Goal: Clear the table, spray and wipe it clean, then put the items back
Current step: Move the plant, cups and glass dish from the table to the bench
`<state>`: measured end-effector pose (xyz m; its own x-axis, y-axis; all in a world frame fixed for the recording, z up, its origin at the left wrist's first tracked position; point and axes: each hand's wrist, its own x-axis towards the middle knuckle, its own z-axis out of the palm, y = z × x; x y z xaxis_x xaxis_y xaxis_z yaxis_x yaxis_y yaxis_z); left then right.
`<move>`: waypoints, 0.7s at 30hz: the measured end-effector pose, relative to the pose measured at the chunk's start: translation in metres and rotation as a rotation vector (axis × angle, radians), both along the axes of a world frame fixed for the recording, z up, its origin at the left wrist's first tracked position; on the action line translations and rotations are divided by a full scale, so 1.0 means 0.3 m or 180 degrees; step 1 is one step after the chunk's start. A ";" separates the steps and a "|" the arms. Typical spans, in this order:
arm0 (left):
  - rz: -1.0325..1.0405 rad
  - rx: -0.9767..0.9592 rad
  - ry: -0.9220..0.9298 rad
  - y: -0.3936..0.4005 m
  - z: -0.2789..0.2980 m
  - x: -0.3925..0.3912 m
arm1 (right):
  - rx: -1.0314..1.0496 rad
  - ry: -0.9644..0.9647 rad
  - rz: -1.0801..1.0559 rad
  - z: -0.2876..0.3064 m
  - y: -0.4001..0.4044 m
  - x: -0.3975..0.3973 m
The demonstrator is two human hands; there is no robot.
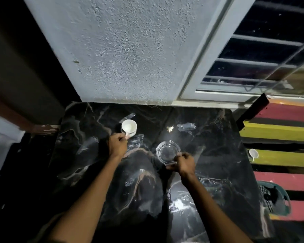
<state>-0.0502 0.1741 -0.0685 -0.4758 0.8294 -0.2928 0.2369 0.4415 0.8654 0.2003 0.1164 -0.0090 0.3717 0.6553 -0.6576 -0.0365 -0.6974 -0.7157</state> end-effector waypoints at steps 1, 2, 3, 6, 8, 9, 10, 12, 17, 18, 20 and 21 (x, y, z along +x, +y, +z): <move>-0.0129 0.0084 -0.0001 -0.042 0.028 0.074 | 0.0033 0.0032 -0.0024 0.012 -0.012 0.036; -0.0235 0.0178 -0.0019 -0.079 0.037 0.150 | 0.0079 0.0054 -0.0072 0.022 -0.027 0.087; -0.0340 0.0178 -0.0071 -0.117 0.051 0.223 | 0.0117 0.0065 -0.0131 0.039 -0.044 0.133; -0.0507 0.0189 -0.0259 -0.216 0.084 0.434 | 0.0217 0.0113 -0.0327 0.070 -0.111 0.294; -0.0586 0.0288 -0.0321 -0.284 0.120 0.600 | 0.0321 0.0123 -0.0373 0.095 -0.180 0.433; -0.0618 0.0309 -0.0361 -0.315 0.146 0.672 | 0.0354 0.0122 -0.0385 0.114 -0.209 0.492; -0.0626 0.0323 -0.0409 -0.352 0.166 0.755 | 0.0395 0.0118 -0.0420 0.126 -0.245 0.570; -0.0626 0.0399 -0.0520 -0.428 0.199 0.926 | 0.0503 0.0130 -0.0535 0.166 -0.320 0.729; -0.0718 0.0593 -0.0662 -0.591 0.280 1.303 | 0.0721 0.0084 -0.0631 0.232 -0.453 1.080; -0.0759 0.0612 -0.0679 -0.617 0.290 1.375 | 0.0753 0.0062 -0.0663 0.238 -0.472 1.148; -0.0846 0.0601 -0.0679 -0.644 0.302 1.482 | 0.0787 0.0035 -0.0732 0.247 -0.487 1.260; -0.0923 0.0566 -0.0669 -0.648 0.304 1.534 | 0.0772 0.0025 -0.0775 0.255 -0.490 1.317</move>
